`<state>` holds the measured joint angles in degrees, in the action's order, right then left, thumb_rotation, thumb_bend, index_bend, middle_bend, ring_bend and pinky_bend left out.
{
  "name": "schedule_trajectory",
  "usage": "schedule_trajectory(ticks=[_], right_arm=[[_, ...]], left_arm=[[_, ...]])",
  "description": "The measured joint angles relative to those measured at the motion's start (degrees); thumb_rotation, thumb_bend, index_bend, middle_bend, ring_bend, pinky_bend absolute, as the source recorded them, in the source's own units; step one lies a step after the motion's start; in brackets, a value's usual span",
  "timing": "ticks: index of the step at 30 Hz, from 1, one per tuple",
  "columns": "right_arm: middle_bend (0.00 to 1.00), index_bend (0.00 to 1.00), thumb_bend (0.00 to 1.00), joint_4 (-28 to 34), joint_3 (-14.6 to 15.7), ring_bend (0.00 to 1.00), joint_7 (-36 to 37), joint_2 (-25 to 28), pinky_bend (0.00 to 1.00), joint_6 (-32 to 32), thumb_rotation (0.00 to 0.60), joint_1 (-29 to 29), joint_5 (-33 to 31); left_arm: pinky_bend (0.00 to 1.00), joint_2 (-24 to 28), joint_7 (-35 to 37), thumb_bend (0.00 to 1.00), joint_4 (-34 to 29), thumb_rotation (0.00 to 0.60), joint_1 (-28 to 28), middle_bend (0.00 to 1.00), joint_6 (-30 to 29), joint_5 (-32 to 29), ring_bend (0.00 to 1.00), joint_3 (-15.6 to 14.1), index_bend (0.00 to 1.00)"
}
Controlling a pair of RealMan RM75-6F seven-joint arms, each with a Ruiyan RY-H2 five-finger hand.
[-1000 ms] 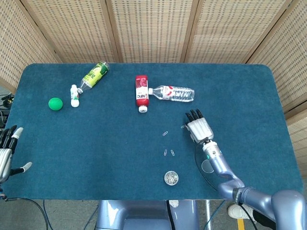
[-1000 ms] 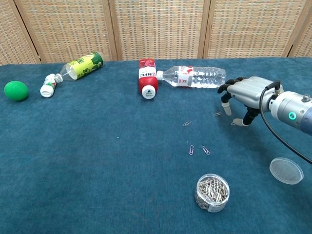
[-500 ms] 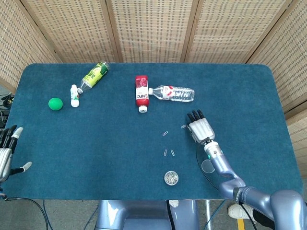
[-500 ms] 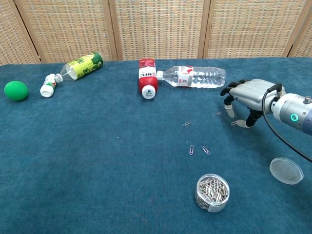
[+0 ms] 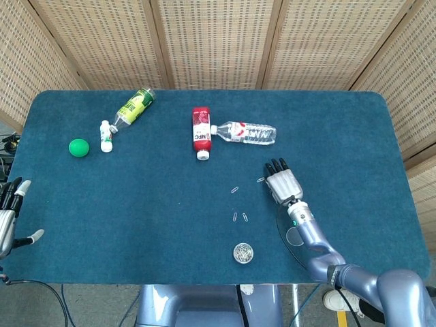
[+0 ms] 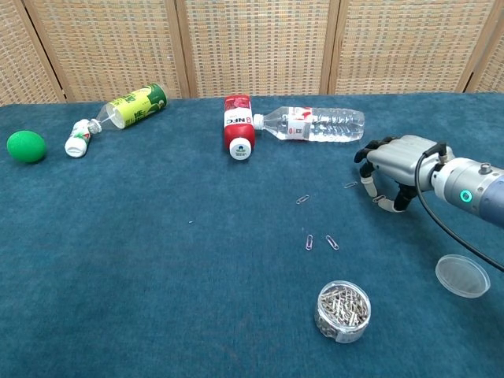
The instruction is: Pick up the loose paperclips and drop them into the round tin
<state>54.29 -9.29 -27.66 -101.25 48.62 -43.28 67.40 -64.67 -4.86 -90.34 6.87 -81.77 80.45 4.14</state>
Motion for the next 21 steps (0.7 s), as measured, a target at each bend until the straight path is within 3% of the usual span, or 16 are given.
schedule_trajectory(ticks=[6,21], right_arm=[[0.11,0.63,0.39,-0.05,-0.02,0.0,-0.82,0.02,0.08,0.18,0.6,-0.08,-0.2],[0.11,0.65,0.43,3.47,0.02,0.0,-0.08,2.16,0.08,2.54,0.6,0.28,1.46]], left_arm=[[0.0,-0.08,-0.06,0.0,0.04,0.6,0.04,0.0,0.03,-0.1,0.0,0.03,0.0],[0.0,-0.06,-0.28,0.0,-0.2,0.6,0.0,0.0,-0.18,0.18,0.0,-0.12,0.0]])
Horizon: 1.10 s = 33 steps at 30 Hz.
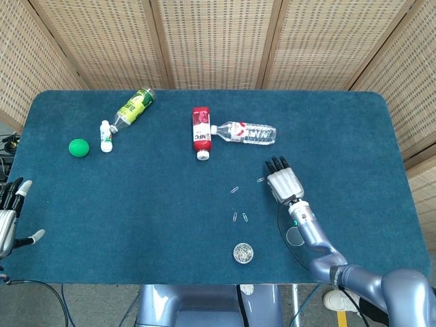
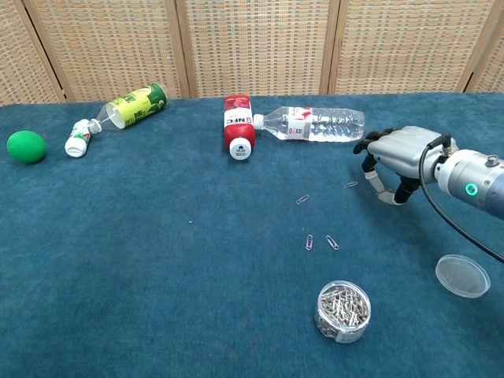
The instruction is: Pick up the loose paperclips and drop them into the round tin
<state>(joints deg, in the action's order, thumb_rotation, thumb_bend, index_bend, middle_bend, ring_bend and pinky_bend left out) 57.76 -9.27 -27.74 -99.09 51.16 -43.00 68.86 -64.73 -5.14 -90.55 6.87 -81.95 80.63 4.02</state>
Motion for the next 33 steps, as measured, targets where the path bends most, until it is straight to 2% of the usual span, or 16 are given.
schedule_trajectory(ticks=[6,13,19,25,33], right_arm=[[0.11,0.65,0.43,8.74,0.81,0.0,0.57,4.06,0.09,2.34,0.6,0.23,3.62],[0.11,0.66,0.43,23.81,4.58,0.0,1.67,10.53,0.09,3.86,0.6,0.65,10.93],[0.11,0.66,0.43,33.18,8.08,0.0,1.69,13.85,0.09,3.87,0.6,0.79,16.22],[0.11,0.66,0.43,36.83,9.27,0.0,0.46,13.88,0.09,2.6,0.6,0.73,16.88],[0.11,0.66,0.43,35.8,9.79,0.0,-2.19,11.93,0.09,0.24,0.6,0.66,14.23]], left_arm=[[0.0,-0.06,-0.1,0.0,-0.05,0.6,0.05,0.0,0.05,0.29,0.0,-0.16,0.0],[0.0,-0.1,-0.35,0.0,-0.24,0.6,-0.02,0.0,-0.23,0.71,0.0,-0.35,0.0],[0.0,-0.12,-0.37,0.0,-0.29,0.6,-0.04,0.0,-0.26,0.8,0.0,-0.43,0.0],[0.0,-0.1,-0.19,0.0,-0.22,0.6,-0.01,0.0,-0.16,0.78,0.0,-0.44,0.0],[0.0,-0.14,-0.2,0.0,-0.09,0.6,-0.02,0.0,-0.1,0.76,0.0,-0.51,0.0]])
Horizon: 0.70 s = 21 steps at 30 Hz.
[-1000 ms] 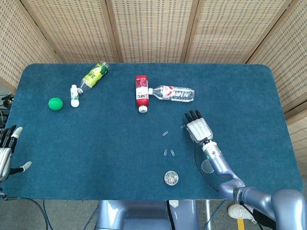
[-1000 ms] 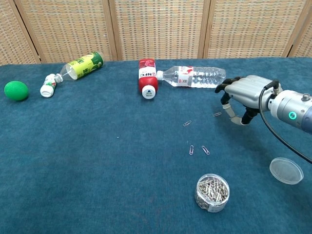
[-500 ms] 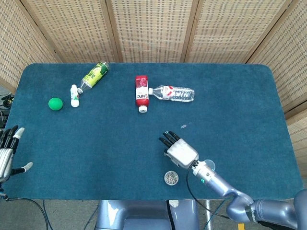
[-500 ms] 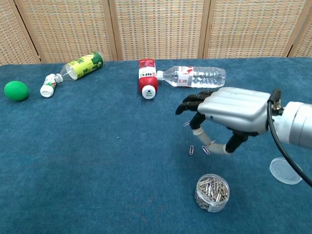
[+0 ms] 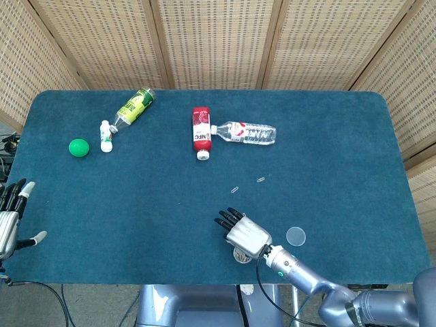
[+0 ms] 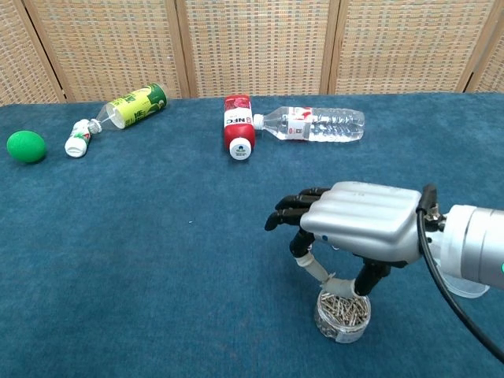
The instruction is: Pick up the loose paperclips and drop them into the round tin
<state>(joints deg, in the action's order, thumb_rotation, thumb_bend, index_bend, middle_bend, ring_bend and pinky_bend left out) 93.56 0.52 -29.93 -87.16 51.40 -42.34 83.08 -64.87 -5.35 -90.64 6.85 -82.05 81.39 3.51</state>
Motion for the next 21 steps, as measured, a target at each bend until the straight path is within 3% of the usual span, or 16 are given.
schedule_trajectory(ticks=[19,21], right_arm=[[0.11,0.66,0.43,2.41,1.75,0.0,-0.1,1.69,0.09,0.16,0.6,1.46,-0.14],[0.11,0.61,0.42,2.36,1.77,0.0,-0.2,1.6,0.09,-0.02,0.6,1.49,-0.34]], left_arm=[[0.0,-0.1,-0.33,0.0,-0.09,0.6,0.02,0.0,-0.04,-0.25,0.0,0.11,0.0],[0.0,-0.07,-0.36,0.0,-0.14,0.6,-0.01,0.0,-0.12,-0.23,0.0,0.13,0.0]])
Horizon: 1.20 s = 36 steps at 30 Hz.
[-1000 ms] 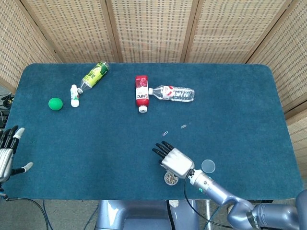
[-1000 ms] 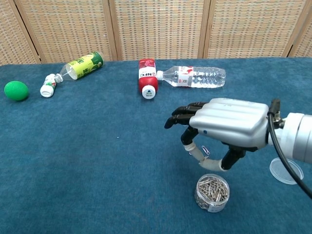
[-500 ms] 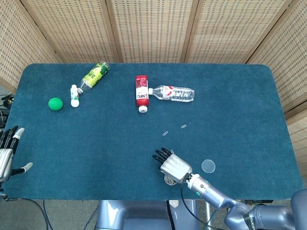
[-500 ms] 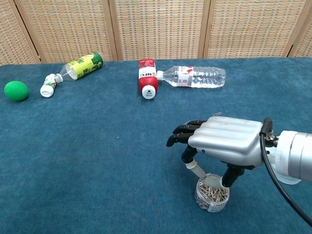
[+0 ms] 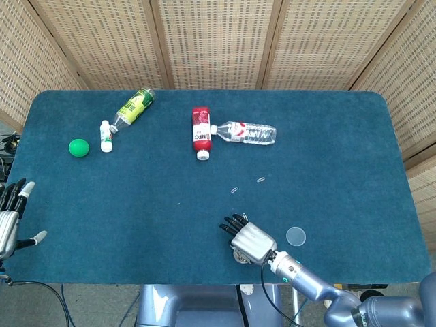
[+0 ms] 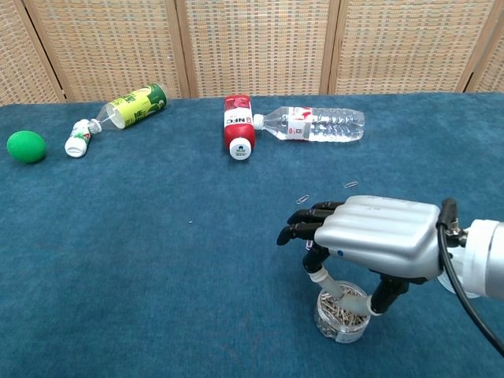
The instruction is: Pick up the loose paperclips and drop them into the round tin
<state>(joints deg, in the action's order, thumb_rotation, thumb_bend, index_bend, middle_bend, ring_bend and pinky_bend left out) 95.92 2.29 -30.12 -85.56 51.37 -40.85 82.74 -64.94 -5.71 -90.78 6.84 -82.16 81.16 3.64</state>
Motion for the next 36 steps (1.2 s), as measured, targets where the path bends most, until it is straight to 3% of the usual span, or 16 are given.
schedule_trajectory(ticks=[5,8,18,27,36], right_arm=[[0.11,0.38,0.29,0.33,-0.02,0.0,-0.76,0.11,0.09,-0.42,0.6,0.0,-0.65],[0.11,0.34,0.29,0.65,-0.25,0.0,-1.28,0.04,0.09,-0.23,0.6,0.06,-0.83],[0.11,0.34,0.29,1.41,-1.4,0.0,-1.26,0.67,0.09,0.99,0.6,0.13,-0.61],[0.11,0.34,0.29,-1.34,-6.92,0.0,-0.38,0.89,0.09,2.42,0.6,-1.01,-3.94],[0.11,0.36,0.3,-10.97,-12.75,0.0,0.01,-3.36,0.09,1.29,0.6,-3.72,-13.02]], left_arm=[[0.0,0.08,0.23,0.0,0.07,0.6,-0.03,0.0,-0.03,0.06,0.0,-0.02,0.0],[0.0,0.12,0.33,0.0,0.08,0.6,-0.04,0.0,-0.07,0.06,0.0,0.02,0.0],[0.0,0.21,0.53,0.0,0.05,0.6,-0.05,0.0,-0.09,0.01,0.0,0.07,0.0],[0.0,0.41,0.95,0.0,-0.06,0.6,-0.08,0.0,-0.18,-0.02,0.0,0.18,0.0],[0.0,0.17,0.59,0.0,0.34,0.6,0.05,0.0,-0.04,-0.57,0.0,0.49,0.0]])
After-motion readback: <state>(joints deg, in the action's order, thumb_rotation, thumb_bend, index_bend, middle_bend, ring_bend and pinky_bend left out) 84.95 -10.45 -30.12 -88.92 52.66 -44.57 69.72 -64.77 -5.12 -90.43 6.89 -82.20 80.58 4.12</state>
